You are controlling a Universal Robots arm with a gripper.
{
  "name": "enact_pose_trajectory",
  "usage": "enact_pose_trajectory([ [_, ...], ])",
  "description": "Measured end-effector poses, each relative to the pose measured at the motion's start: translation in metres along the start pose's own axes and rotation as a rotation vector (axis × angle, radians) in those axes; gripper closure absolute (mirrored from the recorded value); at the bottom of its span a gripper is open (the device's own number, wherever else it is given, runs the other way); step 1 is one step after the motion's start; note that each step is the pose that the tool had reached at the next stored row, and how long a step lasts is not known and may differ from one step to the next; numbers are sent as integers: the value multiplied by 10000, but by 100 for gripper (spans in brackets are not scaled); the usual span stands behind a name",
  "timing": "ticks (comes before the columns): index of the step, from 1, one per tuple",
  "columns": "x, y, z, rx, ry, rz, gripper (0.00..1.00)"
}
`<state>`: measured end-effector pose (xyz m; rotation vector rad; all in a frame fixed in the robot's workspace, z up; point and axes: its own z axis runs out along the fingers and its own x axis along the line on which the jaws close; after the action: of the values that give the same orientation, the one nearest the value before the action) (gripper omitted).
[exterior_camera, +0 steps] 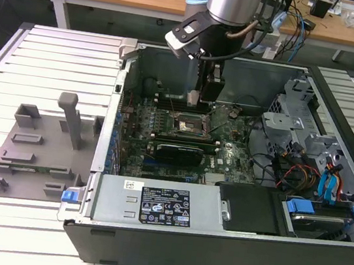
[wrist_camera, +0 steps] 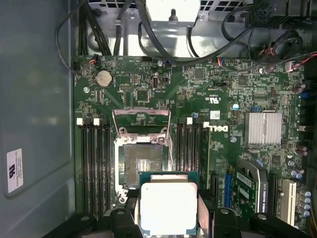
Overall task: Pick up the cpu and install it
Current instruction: 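Place the cpu into insertion slot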
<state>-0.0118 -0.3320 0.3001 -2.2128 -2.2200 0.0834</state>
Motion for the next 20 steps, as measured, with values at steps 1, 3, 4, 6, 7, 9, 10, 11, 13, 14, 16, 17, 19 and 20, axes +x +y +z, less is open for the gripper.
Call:
enact_pose_trajectory([
  [1, 1, 1, 16, 0, -5, -2, 45],
  [3, 2, 2, 59, 0, -10, -1, 45],
  [4, 3, 3, 80, 0, -10, -2, 45],
  [6, 4, 4, 98, 0, -10, -2, 45],
  [7, 4, 4, 111, 0, -10, -1, 45],
  [9, 5, 5, 128, 0, -9, -1, 45],
  [10, 5, 6, 138, 0, -10, -1, 45],
  [11, 5, 6, 144, 0, -10, -1, 45],
  [13, 6, 6, 158, 0, -14, -1, 45],
  [14, 6, 7, 163, -1, -11, -1, 45],
  [16, 7, 8, 189, 0, -13, -1, 45],
  [17, 8, 8, 207, 0, -12, 0, 45],
  [19, 18, 9, 226, -2, -15, -51, 45],
  [20, 26, 10, 236, -12, -25, -332, 45],
])
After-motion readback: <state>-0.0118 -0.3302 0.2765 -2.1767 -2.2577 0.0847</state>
